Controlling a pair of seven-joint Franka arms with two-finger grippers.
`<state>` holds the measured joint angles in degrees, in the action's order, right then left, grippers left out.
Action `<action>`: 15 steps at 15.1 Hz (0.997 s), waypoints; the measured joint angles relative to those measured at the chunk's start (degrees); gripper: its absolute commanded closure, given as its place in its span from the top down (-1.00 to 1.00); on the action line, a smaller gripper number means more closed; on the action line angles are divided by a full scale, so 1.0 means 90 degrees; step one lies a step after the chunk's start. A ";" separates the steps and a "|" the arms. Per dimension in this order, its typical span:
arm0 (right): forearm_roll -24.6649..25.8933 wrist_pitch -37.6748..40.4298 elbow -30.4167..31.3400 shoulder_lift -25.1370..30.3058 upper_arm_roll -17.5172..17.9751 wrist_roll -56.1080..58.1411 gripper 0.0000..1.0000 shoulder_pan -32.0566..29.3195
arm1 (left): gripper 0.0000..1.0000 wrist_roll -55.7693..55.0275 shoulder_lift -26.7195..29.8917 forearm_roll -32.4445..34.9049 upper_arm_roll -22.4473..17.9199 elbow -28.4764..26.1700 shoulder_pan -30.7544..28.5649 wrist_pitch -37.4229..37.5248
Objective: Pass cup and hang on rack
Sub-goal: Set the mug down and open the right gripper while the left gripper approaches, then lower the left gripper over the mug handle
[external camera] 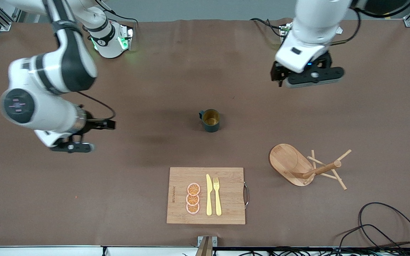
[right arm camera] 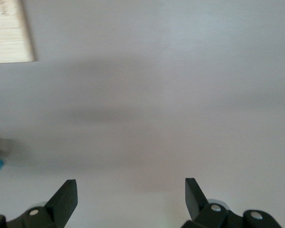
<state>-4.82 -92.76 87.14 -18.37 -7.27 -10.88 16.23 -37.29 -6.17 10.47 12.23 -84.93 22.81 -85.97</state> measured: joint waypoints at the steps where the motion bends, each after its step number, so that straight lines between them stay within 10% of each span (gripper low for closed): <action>1: 0.0096 0.0032 0.0012 0.0061 0.0001 0.0270 1.00 -0.0223 | 1.00 -0.0285 -0.0117 0.0082 0.0000 0.0047 0.0192 -0.0003; 15: 0.0690 0.0265 0.0049 0.0700 0.0017 0.1889 1.00 -0.1899 | 1.00 -0.5003 -0.2030 0.1624 -0.0003 0.0205 0.2379 -0.1576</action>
<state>1.39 -90.38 87.58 -12.07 -7.11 6.12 -0.86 -82.31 -24.45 25.08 12.20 -83.08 44.22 -100.15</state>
